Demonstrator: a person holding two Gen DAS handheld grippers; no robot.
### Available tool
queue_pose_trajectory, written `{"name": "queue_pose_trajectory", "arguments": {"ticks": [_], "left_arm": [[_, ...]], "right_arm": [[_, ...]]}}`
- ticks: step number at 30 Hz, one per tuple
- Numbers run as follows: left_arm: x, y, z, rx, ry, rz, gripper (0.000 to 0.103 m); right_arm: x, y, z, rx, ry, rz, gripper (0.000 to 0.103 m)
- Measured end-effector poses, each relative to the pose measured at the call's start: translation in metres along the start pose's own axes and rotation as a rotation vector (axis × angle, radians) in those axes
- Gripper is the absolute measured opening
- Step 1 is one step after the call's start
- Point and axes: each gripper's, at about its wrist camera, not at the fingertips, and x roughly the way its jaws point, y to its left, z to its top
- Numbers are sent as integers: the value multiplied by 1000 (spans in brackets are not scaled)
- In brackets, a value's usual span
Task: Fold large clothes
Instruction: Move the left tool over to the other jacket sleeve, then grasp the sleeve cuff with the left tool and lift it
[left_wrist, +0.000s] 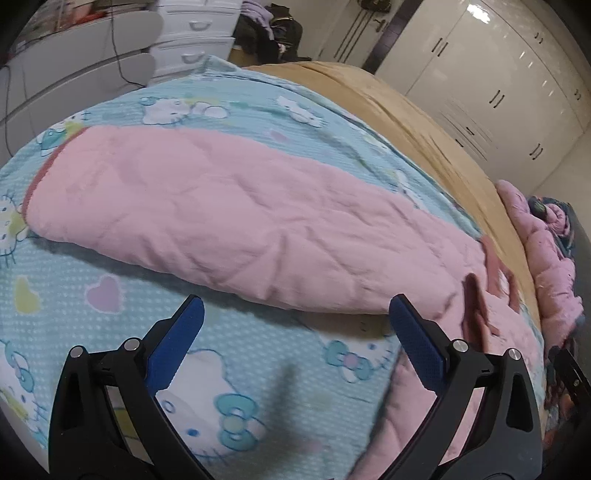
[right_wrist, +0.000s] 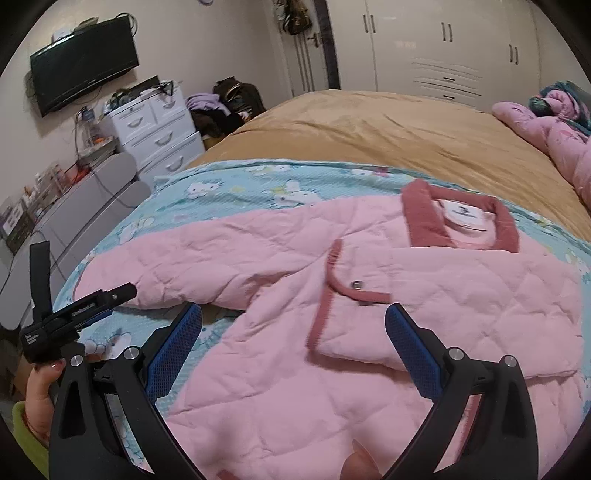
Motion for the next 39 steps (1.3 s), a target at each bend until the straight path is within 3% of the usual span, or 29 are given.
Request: {"name": "queue_pose_trajectory", "arguments": {"ticks": [14,18,31,32,34,35,38,39], "left_arm": [[19,63,10,-182,-43,36,94],[27,81,16,-274,-56,3,94],[42,110,44,-380,-212,-30,94],[41,113,44,-392,-224,-35,90],[37,119,44,-417,-230,-6,63],[35,122,44,-424,-233,-13,40],[23,128,44,-450,-267,-98,21],[15,126,43,-445,-289,-120,20]], "right_arm": [[46,43,-6,-69,70,51,99],[53,47,-7,-69,82,61,99],[48,17,-17,-9,102,29,99],[46,13,-17,-3,100,22,99],[40,2,-19,18,92,4,99],[38,-1,-19,25,88,0,99],[29,-16,-23,64,74,-14,99],[26,-20,-25,75,72,-16,99]]}}
